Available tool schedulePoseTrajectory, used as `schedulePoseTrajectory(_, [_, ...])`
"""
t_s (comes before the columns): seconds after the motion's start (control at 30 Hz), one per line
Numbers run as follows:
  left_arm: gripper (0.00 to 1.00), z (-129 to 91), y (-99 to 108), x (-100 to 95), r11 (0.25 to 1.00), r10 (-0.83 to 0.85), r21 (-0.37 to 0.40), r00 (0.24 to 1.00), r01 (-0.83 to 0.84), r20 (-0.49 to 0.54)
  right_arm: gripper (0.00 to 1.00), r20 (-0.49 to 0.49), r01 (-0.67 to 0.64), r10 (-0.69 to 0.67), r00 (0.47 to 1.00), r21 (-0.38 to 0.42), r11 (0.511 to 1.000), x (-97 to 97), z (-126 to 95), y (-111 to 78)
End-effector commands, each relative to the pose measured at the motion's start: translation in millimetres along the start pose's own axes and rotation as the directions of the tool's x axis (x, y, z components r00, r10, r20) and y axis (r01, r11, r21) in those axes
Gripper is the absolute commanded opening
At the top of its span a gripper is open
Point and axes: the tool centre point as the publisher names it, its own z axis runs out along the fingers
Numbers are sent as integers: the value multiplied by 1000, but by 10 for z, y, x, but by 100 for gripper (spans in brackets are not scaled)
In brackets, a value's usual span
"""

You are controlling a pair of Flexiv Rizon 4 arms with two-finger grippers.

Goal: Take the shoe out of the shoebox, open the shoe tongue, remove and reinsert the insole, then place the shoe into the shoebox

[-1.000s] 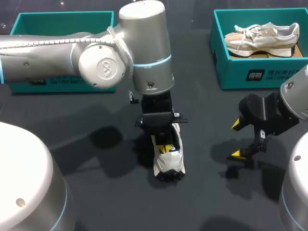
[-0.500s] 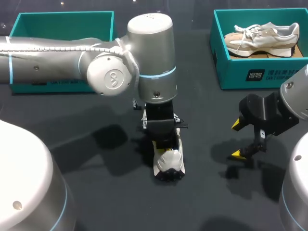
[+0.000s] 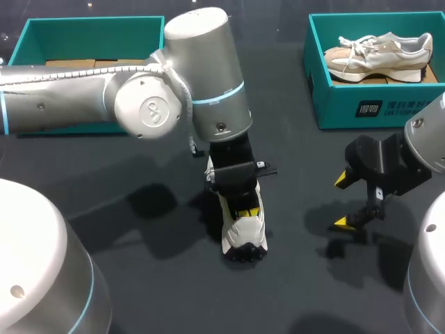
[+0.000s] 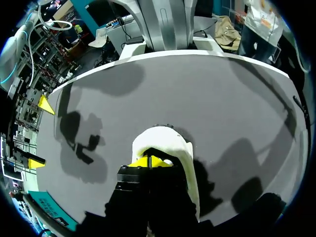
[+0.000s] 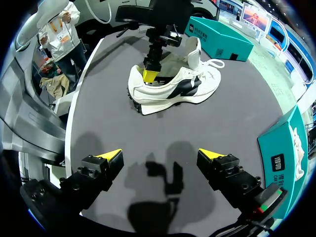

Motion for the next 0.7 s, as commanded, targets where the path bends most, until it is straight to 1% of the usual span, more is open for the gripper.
schedulePoseTrajectory(0.03, [0,253,22,-94,1000,-9,-16,1000,9,-20,100,4,-1,1,1000,2,1000,24,-4,-7])
schedulePoseTrajectory(0.1, [0,340,45,-89,1000,-12,-23,999,11,-43,100,4,-1,1,1000,2,1000,24,-4,-7])
schedulePoseTrajectory(0.27, [0,512,150,16,999,-36,-34,996,34,-85,100,4,-1,1,1000,2,1000,24,-4,-7])
schedulePoseTrajectory(0.43, [0,562,241,151,993,-54,-110,992,41,-114,100,4,-1,1,1000,2,1000,24,-4,-7])
schedulePoseTrajectory(0.5, [0,511,282,187,990,-62,-129,992,48,-109,100,4,-1,1,1000,2,1000,24,-4,-7])
schedulePoseTrajectory(0.57, [0,406,287,215,989,-57,-142,994,44,-92,100,4,-1,1,1000,2,1000,24,-4,-7])
schedulePoseTrajectory(0.63, [0,296,261,226,989,-45,-144,996,34,-77,100,4,-1,1,1000,2,1000,24,-4,-7])
schedulePoseTrajectory(0.7, [0,191,210,227,992,-29,-128,997,20,-67,100,4,-1,1,1000,2,1000,24,-4,-7])
